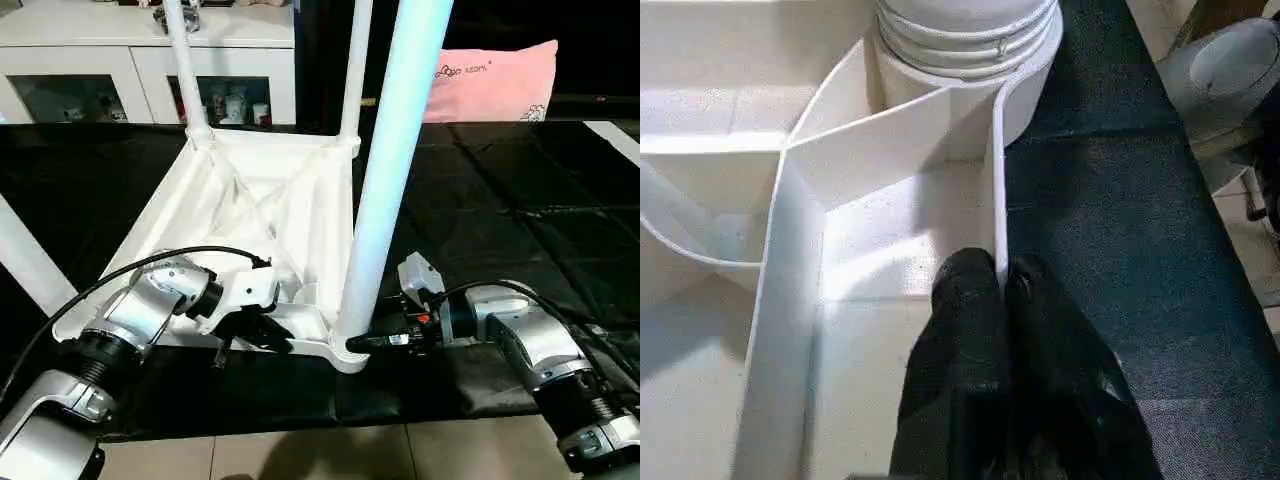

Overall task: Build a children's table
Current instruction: Rotate leg to tighten

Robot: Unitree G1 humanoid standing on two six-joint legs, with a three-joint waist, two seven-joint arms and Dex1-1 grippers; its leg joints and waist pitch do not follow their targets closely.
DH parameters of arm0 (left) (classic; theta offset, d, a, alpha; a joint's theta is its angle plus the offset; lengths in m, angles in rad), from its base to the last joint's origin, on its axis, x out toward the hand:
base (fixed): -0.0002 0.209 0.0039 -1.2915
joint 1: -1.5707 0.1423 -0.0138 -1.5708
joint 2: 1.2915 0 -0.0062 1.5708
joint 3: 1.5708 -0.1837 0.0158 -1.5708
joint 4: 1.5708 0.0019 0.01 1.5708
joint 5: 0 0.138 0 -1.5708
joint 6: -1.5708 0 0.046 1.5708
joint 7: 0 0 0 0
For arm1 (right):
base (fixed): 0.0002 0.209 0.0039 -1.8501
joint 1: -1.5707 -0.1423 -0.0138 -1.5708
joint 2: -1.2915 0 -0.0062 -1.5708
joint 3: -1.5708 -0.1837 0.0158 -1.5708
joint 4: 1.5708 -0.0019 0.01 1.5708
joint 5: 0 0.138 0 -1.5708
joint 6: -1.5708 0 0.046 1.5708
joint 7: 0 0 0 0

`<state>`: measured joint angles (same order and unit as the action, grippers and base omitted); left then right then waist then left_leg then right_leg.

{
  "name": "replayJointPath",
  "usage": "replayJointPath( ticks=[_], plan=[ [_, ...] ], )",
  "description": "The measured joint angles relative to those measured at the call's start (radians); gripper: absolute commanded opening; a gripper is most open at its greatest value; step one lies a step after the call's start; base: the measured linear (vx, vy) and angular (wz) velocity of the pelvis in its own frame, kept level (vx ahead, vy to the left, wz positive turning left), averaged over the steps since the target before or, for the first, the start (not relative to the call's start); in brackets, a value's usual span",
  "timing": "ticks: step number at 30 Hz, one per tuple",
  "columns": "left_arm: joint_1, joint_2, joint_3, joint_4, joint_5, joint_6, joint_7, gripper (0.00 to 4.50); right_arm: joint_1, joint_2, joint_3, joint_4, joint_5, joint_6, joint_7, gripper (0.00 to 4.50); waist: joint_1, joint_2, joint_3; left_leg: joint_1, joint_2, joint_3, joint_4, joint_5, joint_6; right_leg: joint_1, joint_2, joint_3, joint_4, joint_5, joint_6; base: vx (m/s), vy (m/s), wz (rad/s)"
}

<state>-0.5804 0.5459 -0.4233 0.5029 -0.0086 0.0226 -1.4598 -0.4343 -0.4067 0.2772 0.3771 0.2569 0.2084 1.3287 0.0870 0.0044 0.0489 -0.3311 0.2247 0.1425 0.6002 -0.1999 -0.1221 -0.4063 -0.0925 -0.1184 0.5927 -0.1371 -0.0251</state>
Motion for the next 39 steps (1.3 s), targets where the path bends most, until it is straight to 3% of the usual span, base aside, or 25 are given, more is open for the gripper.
replayJointPath(
  ticks=[8,12,13,16,19,21,27,28,34,39],
  plan=[
    [0.003,-0.015,0.009,-0.001,0.001,0.019,0.011,0.0,0.024,0.0,-0.017,-0.019,0.006,0.01,-0.004,2.17,0.002,0.001,0.0,0.0,0.0,0.0,0.0,0.0,0.0,0.001,0.0,0.0,-0.001,0.0,0.0,0.0,0.0,0.0],
    [0.011,-0.069,0.052,0.019,0.004,0.086,0.128,0.0,0.046,0.035,-0.067,-0.014,-0.004,0.016,-0.124,2.17,-0.003,0.007,-0.004,0.001,-0.001,0.0,0.001,0.0,0.0,0.003,-0.001,-0.001,-0.005,0.0,0.0,0.0,0.0,0.0],
    [0.011,-0.09,0.076,0.03,0.004,0.125,0.187,0.0,0.038,0.07,-0.093,0.012,-0.018,0.016,-0.205,2.12,-0.012,0.008,-0.004,0.001,0.0,0.0,0.0,0.0,0.0,0.004,0.0,-0.002,-0.008,0.0,0.0,0.0,0.0,0.0],
    [0.005,-0.167,0.14,0.048,0.003,0.243,0.349,0.0,-0.01,0.166,-0.147,0.097,-0.049,0.01,-0.441,2.09,-0.061,0.015,-0.006,0.0,0.0,-0.003,0.001,0.0,0.0,0.003,-0.001,-0.014,-0.021,0.0,0.0,0.0,0.0,0.0],
    [-0.011,-0.258,0.185,0.051,-0.005,0.357,0.511,0.0,-0.082,0.245,-0.192,0.202,-0.071,0.007,-0.652,2.07,-0.101,0.02,-0.005,-0.005,0.002,-0.02,0.001,0.0,0.001,0.011,-0.003,-0.043,-0.049,0.0,0.0,-0.01,0.012,-0.06],
    [-0.016,-0.285,0.196,0.05,-0.005,0.393,0.575,0.0,-0.115,0.287,-0.204,0.247,-0.08,0.007,-0.749,2.07,-0.119,0.028,-0.004,-0.005,0.006,-0.028,0.0,-0.001,0.001,0.02,-0.005,-0.062,-0.064,0.0,0.0,0.0,0.0,0.0],
    [-0.044,-0.357,0.231,0.076,0.009,0.435,0.735,0.0,-0.244,0.376,-0.249,0.419,-0.113,-0.008,-0.953,2.07,-0.162,0.03,-0.003,-0.002,0.007,-0.03,-0.002,-0.001,0.002,0.024,-0.009,-0.075,-0.07,0.0,0.0,0.0,0.0,0.0],
    [-0.046,-0.358,0.231,0.076,0.011,0.435,0.738,0.0,-0.246,0.377,-0.251,0.423,-0.113,-0.014,-0.954,2.41,-0.163,0.029,-0.003,-0.002,0.007,-0.03,-0.002,-0.002,0.002,0.024,-0.012,-0.079,-0.07,0.0,0.0,0.0,0.0,0.0],
    [-0.05,-0.331,0.208,0.076,0.03,0.388,0.729,0.0,-0.248,0.381,-0.282,0.441,-0.089,-0.046,-0.926,2.96,-0.162,0.029,-0.003,-0.01,-0.001,-0.03,-0.008,-0.005,0.006,0.02,-0.021,-0.08,-0.066,0.003,-0.005,0.0,0.0,0.0],
    [-0.05,-0.286,0.192,0.078,0.033,0.316,0.659,0.0,-0.198,0.332,-0.28,0.406,-0.075,-0.071,-0.816,3.35,-0.138,0.028,-0.004,-0.019,-0.007,-0.027,-0.008,-0.005,0.006,-0.001,-0.019,-0.058,-0.043,0.02,-0.009,0.0,0.0,0.0]
  ],
)
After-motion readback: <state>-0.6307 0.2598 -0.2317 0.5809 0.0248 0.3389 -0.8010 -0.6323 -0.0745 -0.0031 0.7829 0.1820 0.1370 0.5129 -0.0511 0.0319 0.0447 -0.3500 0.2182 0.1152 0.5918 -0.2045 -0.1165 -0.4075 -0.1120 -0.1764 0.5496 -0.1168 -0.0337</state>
